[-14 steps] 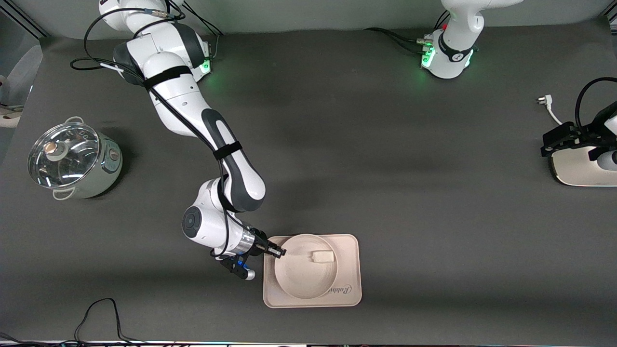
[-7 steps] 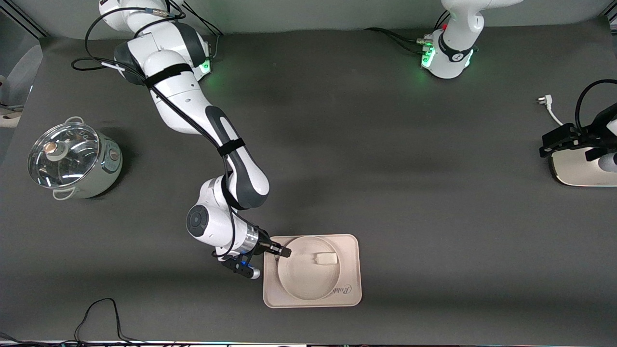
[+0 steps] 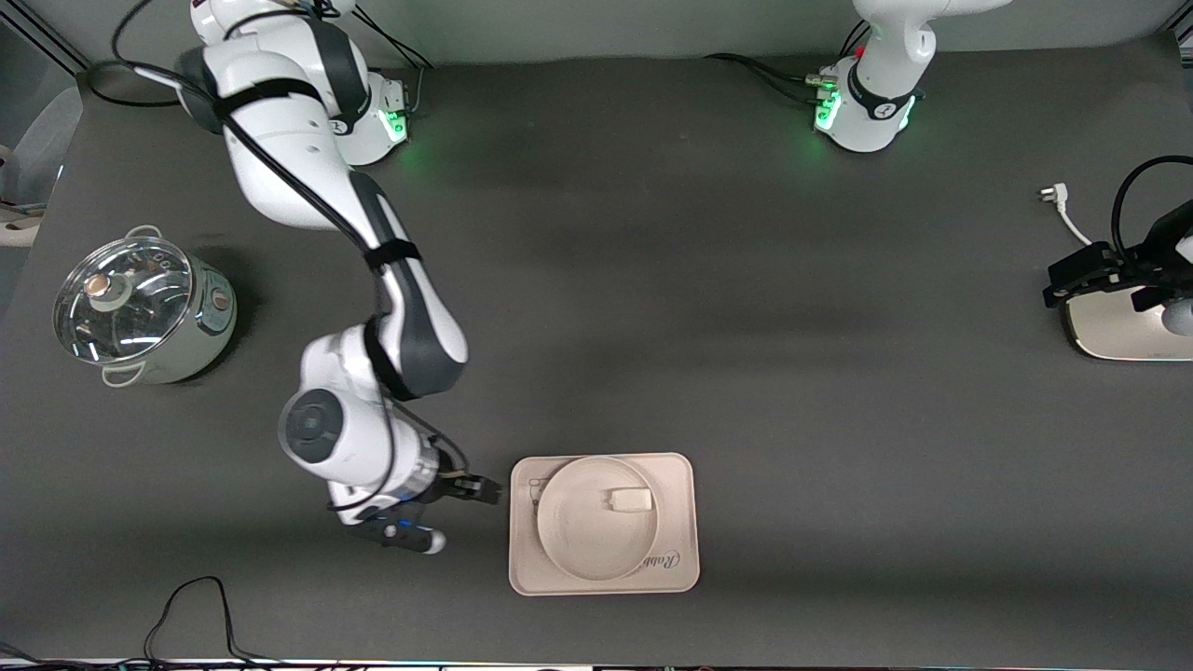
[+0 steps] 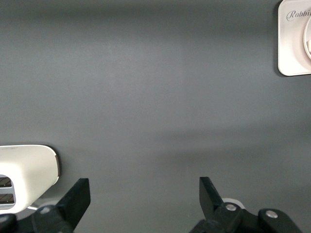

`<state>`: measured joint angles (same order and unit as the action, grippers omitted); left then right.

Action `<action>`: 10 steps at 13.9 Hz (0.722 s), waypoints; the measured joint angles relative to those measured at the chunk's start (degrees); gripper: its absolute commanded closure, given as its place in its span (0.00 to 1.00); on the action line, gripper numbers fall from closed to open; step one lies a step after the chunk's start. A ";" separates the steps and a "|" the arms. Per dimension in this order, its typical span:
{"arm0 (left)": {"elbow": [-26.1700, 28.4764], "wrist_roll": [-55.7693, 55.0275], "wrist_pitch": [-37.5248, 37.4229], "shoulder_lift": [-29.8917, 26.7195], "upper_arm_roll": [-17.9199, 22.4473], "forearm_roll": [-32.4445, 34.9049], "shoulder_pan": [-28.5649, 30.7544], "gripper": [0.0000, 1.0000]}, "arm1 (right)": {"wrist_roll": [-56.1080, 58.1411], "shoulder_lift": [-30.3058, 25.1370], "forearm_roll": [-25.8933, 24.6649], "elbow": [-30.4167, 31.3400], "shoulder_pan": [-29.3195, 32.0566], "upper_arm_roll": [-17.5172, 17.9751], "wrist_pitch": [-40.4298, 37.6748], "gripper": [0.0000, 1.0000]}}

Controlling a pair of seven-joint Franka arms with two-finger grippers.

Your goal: Place bun in plate and plate on tray

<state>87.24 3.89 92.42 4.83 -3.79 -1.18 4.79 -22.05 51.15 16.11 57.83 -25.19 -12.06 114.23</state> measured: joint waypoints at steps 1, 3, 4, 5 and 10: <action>0.00 -0.15 0.00 0.00 -0.02 0.21 0.00 0.00 | 2.24 -1.85 -0.81 0.07 0.46 -0.94 -2.77 0.00; 0.01 -0.19 0.00 0.00 -0.04 1.14 -0.01 0.00 | 7.50 -6.39 -1.19 1.74 0.99 -3.70 -7.96 0.00; 0.01 -0.18 0.00 0.00 -0.05 1.51 -0.01 0.00 | 9.71 -9.06 -1.23 3.82 1.09 -5.13 -9.55 0.00; 0.02 -0.17 0.00 0.00 -0.06 1.75 -0.01 0.00 | 11.18 -12.05 -1.39 6.80 1.14 -6.34 -10.19 0.00; 0.09 -0.16 0.00 0.08 -0.05 2.14 0.00 0.00 | 12.35 -25.76 -10.46 20.42 1.12 -7.36 -10.86 0.00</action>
<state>87.34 3.73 92.43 4.91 -3.84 0.96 4.78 -9.70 25.39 5.65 78.24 -24.07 -19.42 103.37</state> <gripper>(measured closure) 0.000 0.000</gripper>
